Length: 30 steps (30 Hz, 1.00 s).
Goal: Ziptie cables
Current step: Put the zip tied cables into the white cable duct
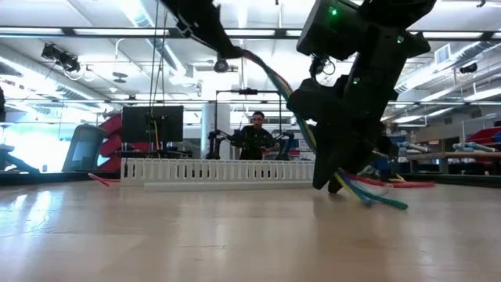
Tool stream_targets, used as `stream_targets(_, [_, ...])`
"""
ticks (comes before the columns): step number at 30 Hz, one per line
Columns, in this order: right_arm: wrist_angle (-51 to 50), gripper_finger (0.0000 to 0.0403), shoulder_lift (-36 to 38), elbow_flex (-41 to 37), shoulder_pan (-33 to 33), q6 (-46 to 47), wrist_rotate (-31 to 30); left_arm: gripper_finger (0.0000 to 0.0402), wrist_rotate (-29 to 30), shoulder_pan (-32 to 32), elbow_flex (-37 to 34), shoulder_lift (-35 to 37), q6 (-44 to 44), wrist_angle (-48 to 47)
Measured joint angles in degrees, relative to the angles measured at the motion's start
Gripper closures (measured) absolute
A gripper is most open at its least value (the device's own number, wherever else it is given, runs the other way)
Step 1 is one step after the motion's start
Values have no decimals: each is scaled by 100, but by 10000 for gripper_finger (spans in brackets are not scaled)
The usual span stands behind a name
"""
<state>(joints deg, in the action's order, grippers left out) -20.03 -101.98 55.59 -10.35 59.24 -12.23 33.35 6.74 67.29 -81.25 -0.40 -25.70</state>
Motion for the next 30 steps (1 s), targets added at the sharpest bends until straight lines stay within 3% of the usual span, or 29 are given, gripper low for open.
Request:
stream_targets(9, [-15, 301, -8, -9, 4, -58, -41, 356, 651, -15, 11, 617, -118, -368])
stream_targets(15, [-25, 387, -6, -9, 4, -456, -22, 356, 624, -14, 11, 508, -364, -644])
stream_targets(23, [-141, 396, 11, -9, -3, -637, -39, 356, 603, -13, 7, 404, -662, -1127])
stream_targets(30, [-842, 397, 370, -30, -13, -653, -217, 356, 440, -11, -153, 404, -965, -1599])
